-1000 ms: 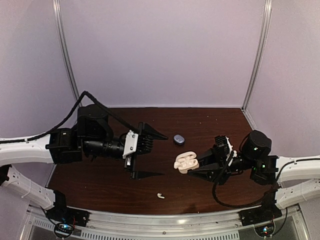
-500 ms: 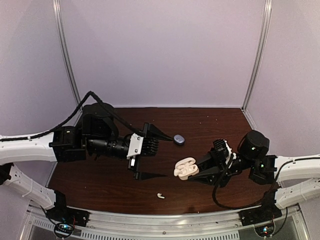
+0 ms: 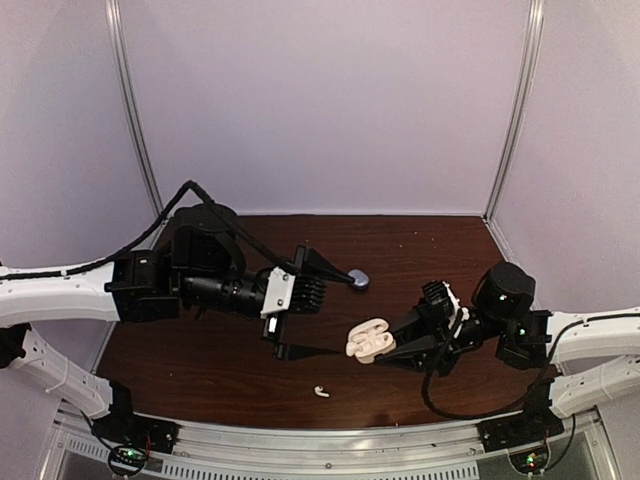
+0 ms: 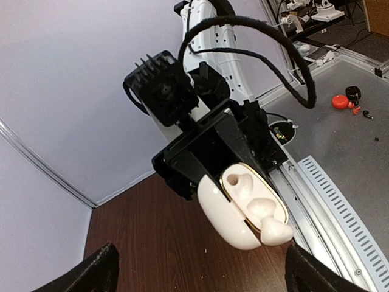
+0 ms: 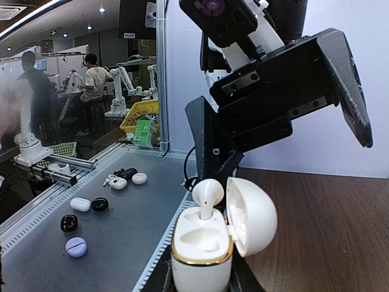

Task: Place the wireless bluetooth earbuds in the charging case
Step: Adjust the left earbud in the left side groove of the charging case.

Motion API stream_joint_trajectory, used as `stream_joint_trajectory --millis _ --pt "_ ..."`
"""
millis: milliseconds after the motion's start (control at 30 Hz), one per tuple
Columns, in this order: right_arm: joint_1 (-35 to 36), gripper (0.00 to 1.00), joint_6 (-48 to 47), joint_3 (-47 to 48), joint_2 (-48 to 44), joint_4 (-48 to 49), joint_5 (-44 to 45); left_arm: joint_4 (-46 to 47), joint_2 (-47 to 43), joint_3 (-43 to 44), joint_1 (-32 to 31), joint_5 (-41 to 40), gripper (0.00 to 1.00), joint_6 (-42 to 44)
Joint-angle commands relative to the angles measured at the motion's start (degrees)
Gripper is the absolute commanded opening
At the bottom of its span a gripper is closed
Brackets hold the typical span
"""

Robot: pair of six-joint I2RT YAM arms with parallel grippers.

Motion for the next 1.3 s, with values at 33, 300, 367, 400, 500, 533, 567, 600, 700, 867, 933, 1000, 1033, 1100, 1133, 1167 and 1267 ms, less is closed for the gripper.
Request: stream_joint_trajectory --millis 33,300,367,400,500,533,567,600,700,867,933,1000,1033,1100,1133,1167,1267 --pt "0.08 0.0 0.29 1.99 0.17 1.06 -0.49 1.71 1.18 2.19 -0.67 1.84 0.96 0.16" --pt "0.17 0.0 0.12 2.1 0.39 0.88 -0.43 3.2 1.89 2.28 -0.97 1.53 0.94 -0.62" --pt "0.18 0.0 0.03 2.11 0.46 0.81 -0.55 3.32 1.98 2.36 -1.03 1.22 0.94 -0.6" --pt "0.21 0.0 -0.03 2.08 0.51 0.8 -0.63 3.41 2.01 2.36 -0.99 1.07 0.94 -0.54" --pt "0.34 0.0 -0.02 2.09 0.66 0.72 -0.66 3.55 1.96 2.45 -1.03 1.0 0.93 -0.33" --pt "0.36 0.0 -0.05 2.09 0.69 0.71 -0.73 3.56 2.0 2.52 -1.02 0.91 0.93 -0.29" --pt "0.41 0.0 -0.06 2.08 0.77 0.71 -0.77 3.57 2.09 2.54 -1.03 0.92 0.93 -0.09" --pt "0.49 0.0 -0.1 2.14 0.86 0.71 -0.77 3.55 2.12 2.59 -1.04 0.97 0.93 -0.09" --pt "0.6 0.0 -0.09 2.17 1.11 0.71 -0.65 3.55 2.35 2.84 -1.03 0.93 0.93 0.03" --pt "0.75 0.0 -0.06 2.38 1.29 0.71 -0.33 3.72 3.04 3.45 -1.02 0.81 0.92 -0.24" --pt "0.91 0.0 -0.15 2.3 1.27 0.66 0.35 3.85 3.51 3.63 -1.03 0.76 0.92 -0.69" --pt "1.04 0.0 -0.35 2.31 1.27 0.62 0.45 3.93 3.7 3.77 -1.03 0.75 0.92 -0.91" --pt "1.1 0.0 -0.39 2.37 1.31 0.62 0.46 4.08 3.79 3.71 -1.03 0.66 0.91 -0.99" --pt "1.16 0.0 -0.62 2.52 1.47 0.41 0.53 4.42 3.88 3.68 -1.02 0.29 0.91 -1.38" --pt "1.29 0.0 -0.76 2.57 1.49 0.09 0.53 4.43 3.89 3.75 -0.99 0.19 0.91 -1.52" --pt "1.44 0.0 -0.87 2.58 1.47 -0.05 0.62 4.46 3.98 3.77 -1.03 0.16 0.91 -1.73" --pt "1.69 0.0 -1.32 2.57 1.49 -0.38 0.93 4.42 4.2 3.85 -1.03 0.05 0.91 -2.45"
